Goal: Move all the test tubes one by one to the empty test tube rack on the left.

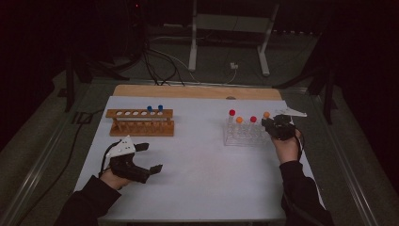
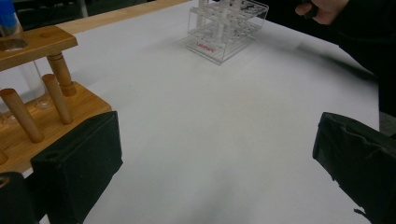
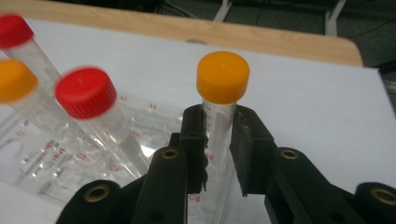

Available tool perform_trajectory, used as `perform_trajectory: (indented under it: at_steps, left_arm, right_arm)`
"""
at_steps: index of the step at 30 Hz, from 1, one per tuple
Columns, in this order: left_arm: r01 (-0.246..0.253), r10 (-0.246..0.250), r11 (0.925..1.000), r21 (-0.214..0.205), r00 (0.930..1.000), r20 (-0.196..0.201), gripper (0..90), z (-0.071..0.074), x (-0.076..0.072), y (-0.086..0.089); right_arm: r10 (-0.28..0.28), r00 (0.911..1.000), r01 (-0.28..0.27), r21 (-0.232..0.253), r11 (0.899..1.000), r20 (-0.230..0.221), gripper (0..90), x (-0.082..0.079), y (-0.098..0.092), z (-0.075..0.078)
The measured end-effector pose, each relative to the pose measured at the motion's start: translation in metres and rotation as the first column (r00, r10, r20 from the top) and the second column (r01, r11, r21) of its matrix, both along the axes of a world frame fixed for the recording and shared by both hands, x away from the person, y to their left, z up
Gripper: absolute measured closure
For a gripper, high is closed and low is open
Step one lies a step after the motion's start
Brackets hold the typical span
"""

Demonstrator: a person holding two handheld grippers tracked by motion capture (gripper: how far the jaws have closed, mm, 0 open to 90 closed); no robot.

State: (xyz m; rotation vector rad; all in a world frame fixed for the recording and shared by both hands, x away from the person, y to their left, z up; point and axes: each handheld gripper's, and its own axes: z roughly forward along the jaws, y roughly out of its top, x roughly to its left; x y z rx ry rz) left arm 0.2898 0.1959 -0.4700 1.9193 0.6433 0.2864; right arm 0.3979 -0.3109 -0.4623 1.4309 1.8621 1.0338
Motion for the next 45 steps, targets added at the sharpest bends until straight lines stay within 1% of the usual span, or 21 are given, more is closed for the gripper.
perform_trajectory:
  at_steps: [4,10,13,16,20,22,27,31,34,38,45]
  left_arm:
    - [0.003,-0.003,1.0,-0.002,1.0,-0.004,2.3,0.0,0.0,0.001]
    - [0.006,-0.006,1.0,-0.004,1.0,-0.005,2.3,0.001,0.0,0.0]
    - [0.01,-0.01,1.0,0.0,0.9999,-0.006,2.2,0.002,0.0,-0.001]
    - [0.016,-0.016,0.9999,0.005,0.9999,-0.005,2.3,0.001,0.0,-0.002]
    - [0.025,-0.025,0.9996,0.011,0.9996,-0.01,2.3,0.0,0.0,-0.005]
    - [0.028,-0.028,0.9995,0.013,0.9995,-0.01,2.3,0.0,0.0,-0.007]
    - [0.049,-0.049,0.9986,0.019,0.9987,-0.011,2.3,0.002,-0.001,-0.01]
    - [0.067,-0.067,0.9973,0.031,0.9977,-0.013,2.3,0.002,-0.002,-0.012]
    - [0.07,-0.069,0.9973,0.024,0.9975,-0.013,2.2,0.003,-0.002,-0.013]
    - [0.074,-0.073,0.9971,0.021,0.9973,-0.009,2.3,0.005,-0.004,-0.014]
    - [0.094,-0.094,0.9952,0.026,0.9956,-0.008,2.3,0.009,-0.004,-0.015]
  right_arm:
    - [0.007,0.9995,-0.007,0.003,1.0,0.032,75.5,-0.004,-0.002,0.013]
    - [0.029,0.9958,-0.026,-0.031,0.999,0.087,75.5,-0.016,-0.002,0.039]
    - [0.049,0.9939,-0.044,-0.05,0.998,0.098,75.5,-0.024,0.0,0.05]
    - [0.067,0.993,-0.061,-0.055,0.997,0.098,75.5,-0.033,0.0,0.057]
    - [0.086,0.9908,-0.082,-0.046,0.996,0.105,75.5,-0.046,-0.001,0.064]
    - [0.099,0.9895,-0.095,-0.047,0.994,0.104,75.5,-0.053,0.0,0.064]
    - [0.142,0.986,-0.138,-0.05,0.989,0.088,75.5,-0.068,0.005,0.063]
    - [0.184,0.9805,-0.179,-0.065,0.982,0.07,75.5,-0.079,0.013,0.057]
    - [0.207,0.9759,-0.203,-0.06,0.977,0.069,75.5,-0.086,0.019,0.054]
    - [0.246,0.9676,-0.243,-0.054,0.968,0.057,75.5,-0.094,0.03,0.047]
    - [0.32,0.9471,-0.319,-0.06,0.946,0.02,75.5,-0.1,0.054,0.032]
